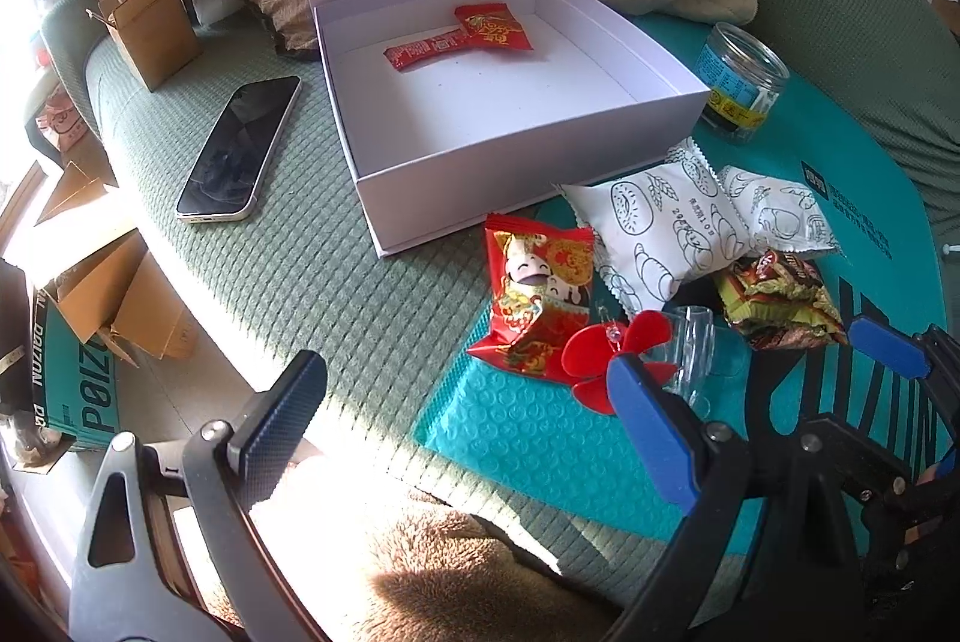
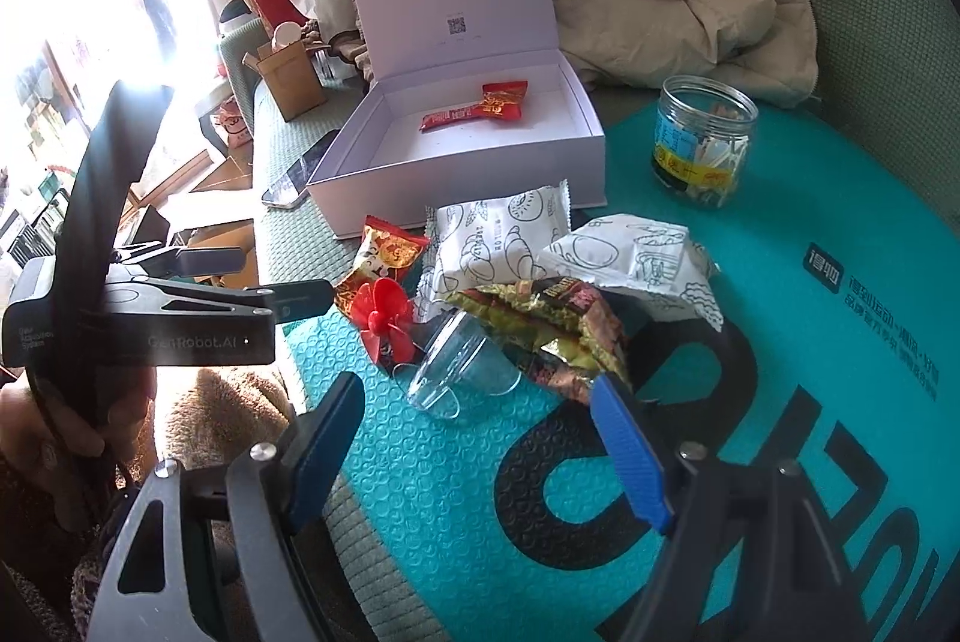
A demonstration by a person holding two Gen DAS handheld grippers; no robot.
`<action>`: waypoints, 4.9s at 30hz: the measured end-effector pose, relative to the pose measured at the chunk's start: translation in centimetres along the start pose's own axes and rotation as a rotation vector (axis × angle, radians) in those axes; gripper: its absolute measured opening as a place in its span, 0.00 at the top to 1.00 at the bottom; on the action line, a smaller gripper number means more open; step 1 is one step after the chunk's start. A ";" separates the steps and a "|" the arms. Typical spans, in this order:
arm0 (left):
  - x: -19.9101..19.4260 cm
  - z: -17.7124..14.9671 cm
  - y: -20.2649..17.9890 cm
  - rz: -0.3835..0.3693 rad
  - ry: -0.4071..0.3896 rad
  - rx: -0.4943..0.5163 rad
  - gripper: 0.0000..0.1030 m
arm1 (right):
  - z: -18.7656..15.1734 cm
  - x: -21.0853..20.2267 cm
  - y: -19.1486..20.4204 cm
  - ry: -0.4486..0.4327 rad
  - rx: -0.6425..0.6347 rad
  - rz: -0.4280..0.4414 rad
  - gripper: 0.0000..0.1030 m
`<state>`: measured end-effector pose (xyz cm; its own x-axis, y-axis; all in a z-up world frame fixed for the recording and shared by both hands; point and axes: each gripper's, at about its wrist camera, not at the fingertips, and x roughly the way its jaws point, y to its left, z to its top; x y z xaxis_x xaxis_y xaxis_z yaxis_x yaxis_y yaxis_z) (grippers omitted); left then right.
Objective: Organize objects
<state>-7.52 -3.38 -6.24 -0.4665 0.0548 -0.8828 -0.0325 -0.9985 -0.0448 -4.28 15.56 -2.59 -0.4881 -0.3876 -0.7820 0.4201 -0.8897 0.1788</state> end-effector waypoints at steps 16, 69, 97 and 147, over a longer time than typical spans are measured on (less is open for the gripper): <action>1.2 0.1 0.9 -0.003 -0.003 -0.001 0.08 | 0.1 4.6 0.1 0.068 0.049 0.053 0.23; 2.8 -1.9 -1.2 -0.193 0.084 0.103 0.60 | -3.2 3.8 -1.6 0.126 -0.001 -0.089 0.46; 2.6 -3.6 -3.3 -0.228 0.117 0.187 0.58 | -4.9 4.6 -0.2 0.111 -0.114 -0.109 0.32; -5.1 -1.1 -1.5 -0.152 -0.077 0.194 0.60 | 2.4 -1.6 4.6 -0.062 -0.283 0.004 0.32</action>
<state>-4.13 -2.20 -2.17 -0.5087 0.2118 -0.8345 -0.2732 -0.9589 -0.0769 -3.36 11.53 0.92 -0.5284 -0.4130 -0.7418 0.6150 -0.7886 0.0009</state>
